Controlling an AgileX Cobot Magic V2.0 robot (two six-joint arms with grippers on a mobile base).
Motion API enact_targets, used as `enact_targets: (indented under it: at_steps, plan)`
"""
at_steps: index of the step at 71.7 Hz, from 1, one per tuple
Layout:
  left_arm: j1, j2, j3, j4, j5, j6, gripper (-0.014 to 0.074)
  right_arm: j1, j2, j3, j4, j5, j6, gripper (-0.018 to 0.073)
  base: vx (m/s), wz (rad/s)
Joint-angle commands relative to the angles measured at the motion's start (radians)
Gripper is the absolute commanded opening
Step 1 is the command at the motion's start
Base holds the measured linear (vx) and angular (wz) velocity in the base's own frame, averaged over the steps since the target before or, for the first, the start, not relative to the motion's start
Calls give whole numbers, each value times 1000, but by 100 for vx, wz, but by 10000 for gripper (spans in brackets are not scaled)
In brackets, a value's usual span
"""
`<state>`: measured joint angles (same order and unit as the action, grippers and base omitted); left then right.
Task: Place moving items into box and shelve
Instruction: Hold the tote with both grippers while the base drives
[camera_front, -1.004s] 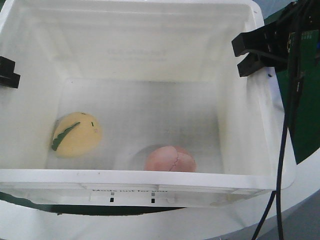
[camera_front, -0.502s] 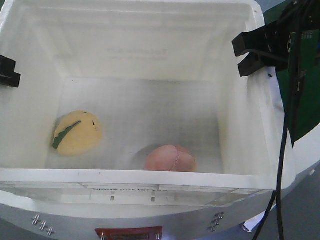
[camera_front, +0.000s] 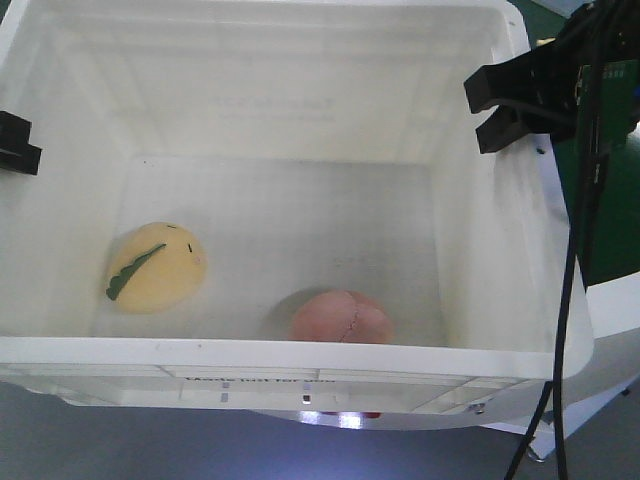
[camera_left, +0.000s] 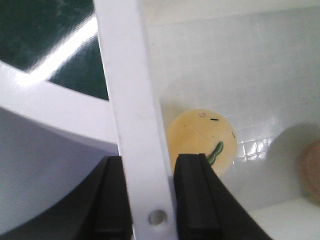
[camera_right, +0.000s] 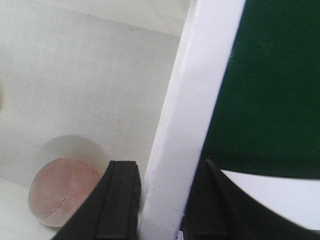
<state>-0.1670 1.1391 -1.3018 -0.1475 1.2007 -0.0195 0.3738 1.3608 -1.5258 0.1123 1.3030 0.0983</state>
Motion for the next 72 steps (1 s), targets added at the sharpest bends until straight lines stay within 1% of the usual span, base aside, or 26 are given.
enact_targets:
  at_steps: [1,40,72]
  plan:
    - [1,-32,-44,-50,-109,13,-17,1,-37,-47,42,-79,-24,-12,-17,48]
    - [1,-32,-44,-50,-109,13,-17,1,-37,-47,42,-79,-24,-12,-15,54]
    - [1,-32,-44,-50,-109,13,-17,1,-37,-47,42,-79,-24,-12,-12,46]
